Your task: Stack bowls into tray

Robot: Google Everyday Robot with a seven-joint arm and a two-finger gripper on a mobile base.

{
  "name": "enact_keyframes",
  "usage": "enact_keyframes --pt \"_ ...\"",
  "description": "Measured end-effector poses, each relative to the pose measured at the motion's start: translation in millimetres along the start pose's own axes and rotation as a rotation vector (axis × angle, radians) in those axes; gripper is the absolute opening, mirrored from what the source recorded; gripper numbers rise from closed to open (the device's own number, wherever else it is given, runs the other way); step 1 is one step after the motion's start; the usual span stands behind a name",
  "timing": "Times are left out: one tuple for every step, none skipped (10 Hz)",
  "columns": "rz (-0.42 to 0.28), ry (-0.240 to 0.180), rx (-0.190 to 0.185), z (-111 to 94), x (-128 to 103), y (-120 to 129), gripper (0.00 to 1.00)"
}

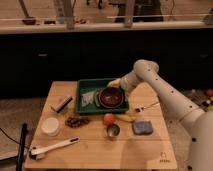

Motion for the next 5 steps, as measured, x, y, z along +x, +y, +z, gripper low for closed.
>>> enact_keyframes --pt "-0.001 0.008 0.003 -5 1 -3 0.80" --pt "0.002 0.014 0.003 -9 2 -4 0.80" --pt "0.007 0.020 0.003 -12 4 -4 0.80" --pt "0.016 0.027 0.003 -14 6 -3 0.80" --pt "0.039 0.041 0.003 -19 11 1 0.80"
